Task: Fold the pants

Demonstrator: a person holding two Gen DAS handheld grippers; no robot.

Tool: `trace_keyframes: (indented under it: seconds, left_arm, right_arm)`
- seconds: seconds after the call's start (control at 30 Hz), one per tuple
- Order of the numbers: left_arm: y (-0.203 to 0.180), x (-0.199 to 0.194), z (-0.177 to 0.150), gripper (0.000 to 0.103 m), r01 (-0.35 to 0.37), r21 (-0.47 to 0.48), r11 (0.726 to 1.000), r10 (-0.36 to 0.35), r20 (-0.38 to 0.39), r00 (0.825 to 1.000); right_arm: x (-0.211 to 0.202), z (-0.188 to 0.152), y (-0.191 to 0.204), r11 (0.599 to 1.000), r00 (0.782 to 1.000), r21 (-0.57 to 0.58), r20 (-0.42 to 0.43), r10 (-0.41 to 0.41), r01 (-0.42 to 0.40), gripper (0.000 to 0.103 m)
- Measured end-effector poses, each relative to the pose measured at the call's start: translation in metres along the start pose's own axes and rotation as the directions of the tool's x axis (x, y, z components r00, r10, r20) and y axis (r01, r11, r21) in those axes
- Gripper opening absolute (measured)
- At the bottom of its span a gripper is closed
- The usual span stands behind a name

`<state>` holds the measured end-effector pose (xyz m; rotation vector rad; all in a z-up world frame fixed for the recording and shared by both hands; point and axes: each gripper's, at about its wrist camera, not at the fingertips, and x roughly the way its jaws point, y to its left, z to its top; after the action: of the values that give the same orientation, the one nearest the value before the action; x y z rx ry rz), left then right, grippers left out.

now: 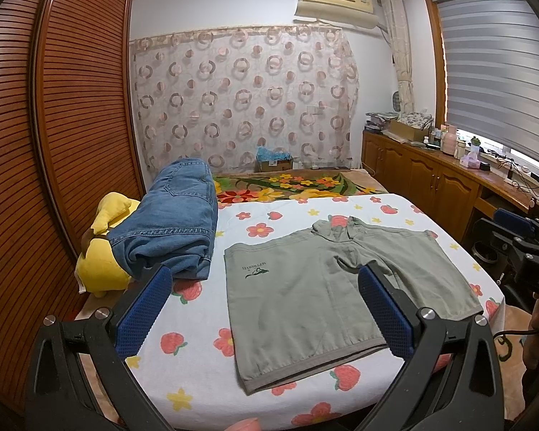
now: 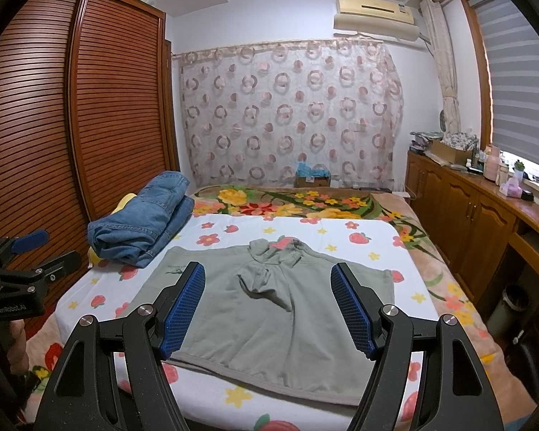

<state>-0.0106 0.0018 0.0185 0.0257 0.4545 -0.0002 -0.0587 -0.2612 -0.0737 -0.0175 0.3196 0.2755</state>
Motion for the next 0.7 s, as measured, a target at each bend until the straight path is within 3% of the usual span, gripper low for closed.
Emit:
trace_keyframes:
  seconds: [0.4,0.7]
  left_arm:
    - [-0.005,0.0,0.0,0.103,0.004,0.0,1.0,-0.004,-0.005,1.0]
    - [-0.007,0.026,-0.018,0.103,0.037,-0.013,0.999,-0.038,-0.069,0.997]
  right_arm:
    - [0.0,-0.001,0.001,1.0,1.0,0.001,-0.004,0.001,-0.001,0.074]
    - [0.015,-0.008,-0.002,1.0,0.998,-0.002,-0.059,0.0,0.0,0.074]
